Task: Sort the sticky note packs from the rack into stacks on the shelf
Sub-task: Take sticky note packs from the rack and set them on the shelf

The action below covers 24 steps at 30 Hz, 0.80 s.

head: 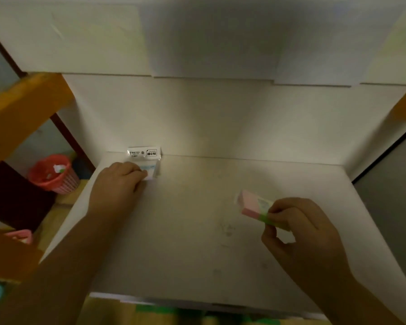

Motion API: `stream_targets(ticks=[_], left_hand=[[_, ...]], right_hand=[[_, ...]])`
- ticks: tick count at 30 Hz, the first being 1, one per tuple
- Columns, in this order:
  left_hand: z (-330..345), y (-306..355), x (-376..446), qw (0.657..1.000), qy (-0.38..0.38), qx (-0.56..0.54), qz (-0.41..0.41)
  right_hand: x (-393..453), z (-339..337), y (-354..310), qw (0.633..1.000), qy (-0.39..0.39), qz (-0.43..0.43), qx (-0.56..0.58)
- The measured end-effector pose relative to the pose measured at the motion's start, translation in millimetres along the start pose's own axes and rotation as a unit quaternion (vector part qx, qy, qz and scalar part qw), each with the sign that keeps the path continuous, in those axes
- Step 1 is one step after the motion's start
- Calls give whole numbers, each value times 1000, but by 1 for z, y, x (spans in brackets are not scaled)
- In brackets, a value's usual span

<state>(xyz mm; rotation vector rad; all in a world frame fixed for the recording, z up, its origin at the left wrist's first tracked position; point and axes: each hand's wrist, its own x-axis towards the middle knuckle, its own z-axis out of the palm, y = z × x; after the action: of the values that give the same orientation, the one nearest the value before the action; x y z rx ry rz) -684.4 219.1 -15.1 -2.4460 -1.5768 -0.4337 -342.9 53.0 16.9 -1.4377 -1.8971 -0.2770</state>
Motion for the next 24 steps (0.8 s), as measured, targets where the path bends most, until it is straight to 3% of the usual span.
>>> stream_targets(ticks=[11, 17, 24], left_hand=[[11, -44, -3, 996, -54, -34, -58], [-1, -28, -22, 996, -3, -88, -12], [-11, -13, -30, 989, 5, -144, 35]], right_hand=[[20, 49, -26, 999, 6, -43, -19], [53, 110, -4, 990, -23, -128, -51], [79, 145, 11, 992, -33, -106, -60]])
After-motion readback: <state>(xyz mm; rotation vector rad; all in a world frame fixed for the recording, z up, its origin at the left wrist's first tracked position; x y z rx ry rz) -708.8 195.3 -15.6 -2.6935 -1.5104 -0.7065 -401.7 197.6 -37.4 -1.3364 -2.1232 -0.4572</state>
